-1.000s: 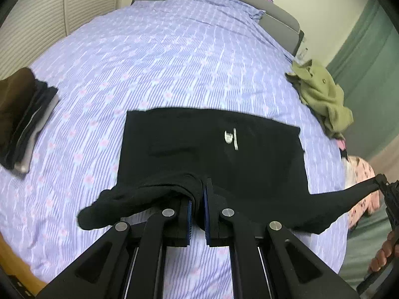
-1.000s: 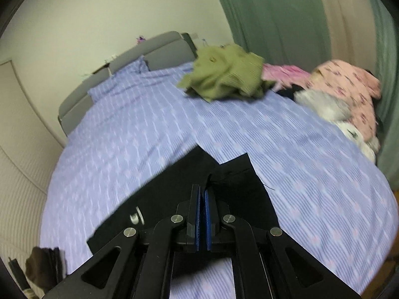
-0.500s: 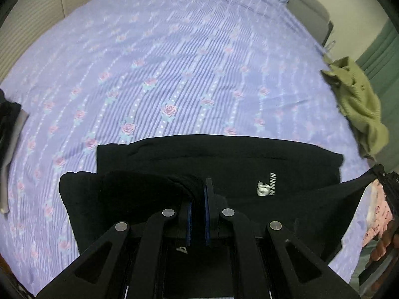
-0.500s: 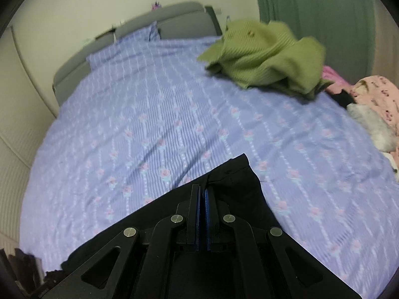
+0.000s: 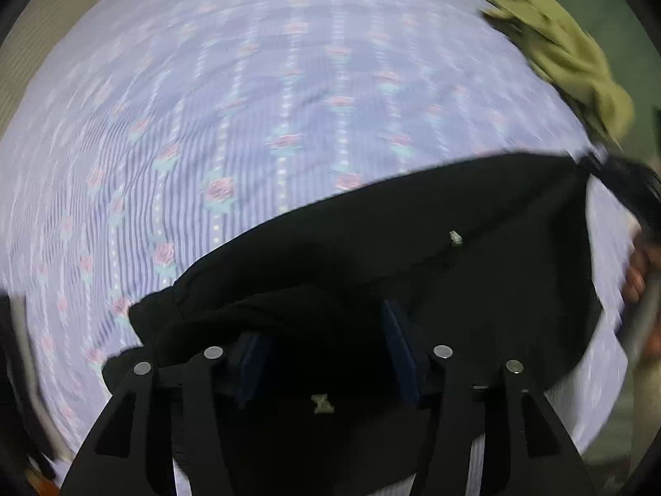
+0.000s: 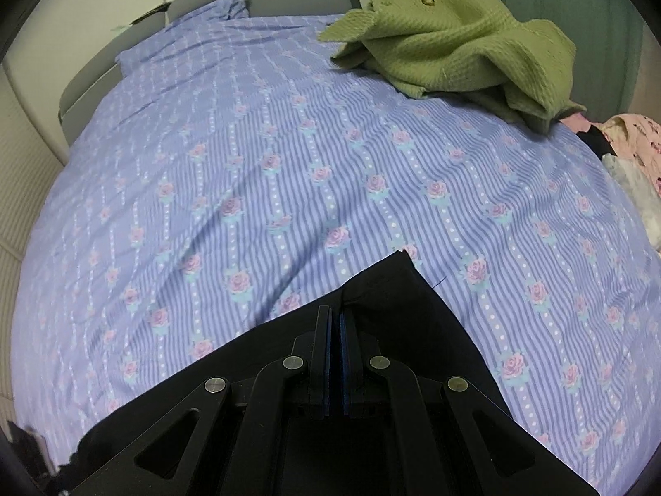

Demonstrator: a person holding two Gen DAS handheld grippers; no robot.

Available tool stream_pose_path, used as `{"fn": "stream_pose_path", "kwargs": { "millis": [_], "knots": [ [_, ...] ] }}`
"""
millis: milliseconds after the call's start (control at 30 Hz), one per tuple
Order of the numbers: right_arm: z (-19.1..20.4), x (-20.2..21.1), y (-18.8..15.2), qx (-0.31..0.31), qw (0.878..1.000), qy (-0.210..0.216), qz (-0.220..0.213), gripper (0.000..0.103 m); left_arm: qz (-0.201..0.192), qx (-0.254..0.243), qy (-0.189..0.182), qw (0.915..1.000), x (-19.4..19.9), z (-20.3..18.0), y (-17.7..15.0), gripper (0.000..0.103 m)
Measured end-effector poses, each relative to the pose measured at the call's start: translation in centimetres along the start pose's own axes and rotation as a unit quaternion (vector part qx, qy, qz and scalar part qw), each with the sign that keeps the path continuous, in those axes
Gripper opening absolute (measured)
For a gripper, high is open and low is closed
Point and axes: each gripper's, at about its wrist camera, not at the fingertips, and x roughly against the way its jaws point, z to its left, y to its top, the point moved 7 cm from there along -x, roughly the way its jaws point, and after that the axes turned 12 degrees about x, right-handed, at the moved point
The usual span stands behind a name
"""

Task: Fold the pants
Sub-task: 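Lift the hems with both grippers and fold them over toward the waistband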

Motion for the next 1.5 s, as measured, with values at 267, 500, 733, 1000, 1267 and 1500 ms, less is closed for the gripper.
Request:
{"fn": "stream_pose_path", "kwargs": {
  "millis": [267,500,733,1000,1267,1500],
  "knots": [
    [1.1,0.7,0.9,0.022,1.000,-0.008,-0.014,0.004,0.109,0.114,-0.065,0.9852,1.4,1.0,0.5,0.083],
    [1.7,3.2,2.6,0.024,0.999,0.005,-0.045,0.004,0.011,0.007,-0.049,0.9987,4.1,-1.5,3.8,0.088],
    [-1.9,2.6,0.6,0.022,0.999,0.033,-0.029,0.013,-0.027,-0.223,-0.061,0.9725,-1.6,-7.3,6.8,0.087],
    [-3.8,0.9,-2.4,0.083,0.996,0.026,0.004,0.054,-0.004,-0.252,-0.100,0.9626,-5.7,-11.2,6.9,0.079],
    [-2.8,-3.3,-1.3,0.122,0.990,0.066,0.025,0.054,0.018,-0.245,-0.107,0.9634,-8.7,-11.6,7.4,0.071],
    [-3.4,-6.5,-0.4,0.100,0.992,0.059,0.041,0.043,0.033,-0.219,-0.117,0.9680,-9.8,-11.8,7.4,0.058]
  ]
}}
